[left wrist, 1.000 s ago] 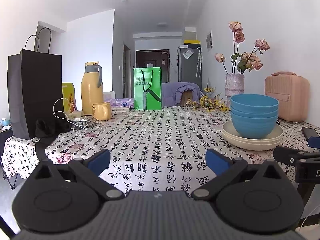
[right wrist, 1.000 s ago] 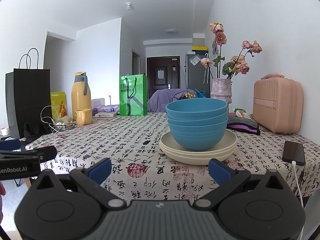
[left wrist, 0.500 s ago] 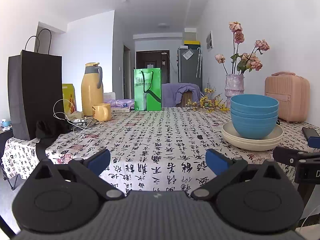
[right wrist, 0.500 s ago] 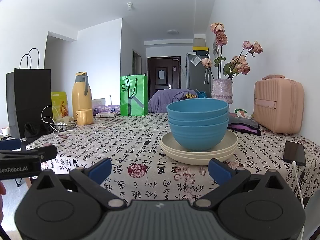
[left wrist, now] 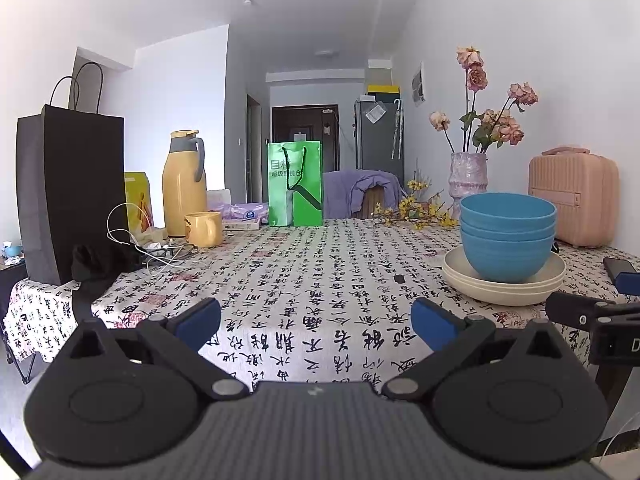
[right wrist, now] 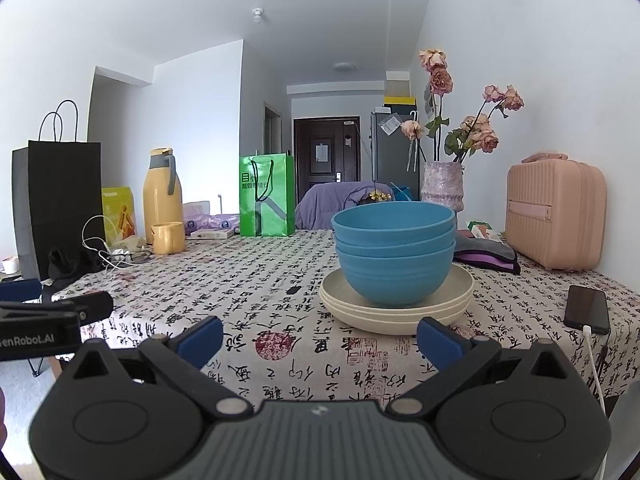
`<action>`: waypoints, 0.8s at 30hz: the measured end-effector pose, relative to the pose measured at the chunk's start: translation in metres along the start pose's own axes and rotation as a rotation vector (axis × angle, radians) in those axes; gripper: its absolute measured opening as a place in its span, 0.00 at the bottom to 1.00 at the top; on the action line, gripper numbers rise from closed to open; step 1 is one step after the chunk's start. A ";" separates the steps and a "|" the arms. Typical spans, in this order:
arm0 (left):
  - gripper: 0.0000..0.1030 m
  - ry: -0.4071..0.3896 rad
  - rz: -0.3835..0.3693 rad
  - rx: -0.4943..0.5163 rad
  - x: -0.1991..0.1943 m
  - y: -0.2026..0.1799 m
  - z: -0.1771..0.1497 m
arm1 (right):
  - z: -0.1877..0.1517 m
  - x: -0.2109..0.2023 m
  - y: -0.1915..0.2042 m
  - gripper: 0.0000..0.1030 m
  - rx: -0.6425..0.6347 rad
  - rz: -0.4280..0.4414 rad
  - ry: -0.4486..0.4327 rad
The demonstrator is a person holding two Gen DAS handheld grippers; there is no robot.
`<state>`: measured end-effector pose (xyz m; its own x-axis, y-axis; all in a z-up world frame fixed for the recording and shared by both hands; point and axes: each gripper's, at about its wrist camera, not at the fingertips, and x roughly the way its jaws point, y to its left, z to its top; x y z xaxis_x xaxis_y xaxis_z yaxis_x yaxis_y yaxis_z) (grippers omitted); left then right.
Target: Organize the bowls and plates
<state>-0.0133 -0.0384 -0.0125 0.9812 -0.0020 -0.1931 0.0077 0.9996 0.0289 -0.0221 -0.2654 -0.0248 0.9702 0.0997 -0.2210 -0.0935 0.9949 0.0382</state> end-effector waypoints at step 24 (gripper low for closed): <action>1.00 -0.011 0.002 0.011 0.000 -0.002 0.001 | 0.001 -0.001 0.001 1.00 -0.002 0.002 -0.003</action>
<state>-0.0133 -0.0402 -0.0117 0.9833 -0.0005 -0.1822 0.0078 0.9992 0.0396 -0.0226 -0.2646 -0.0236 0.9707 0.1021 -0.2177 -0.0964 0.9947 0.0365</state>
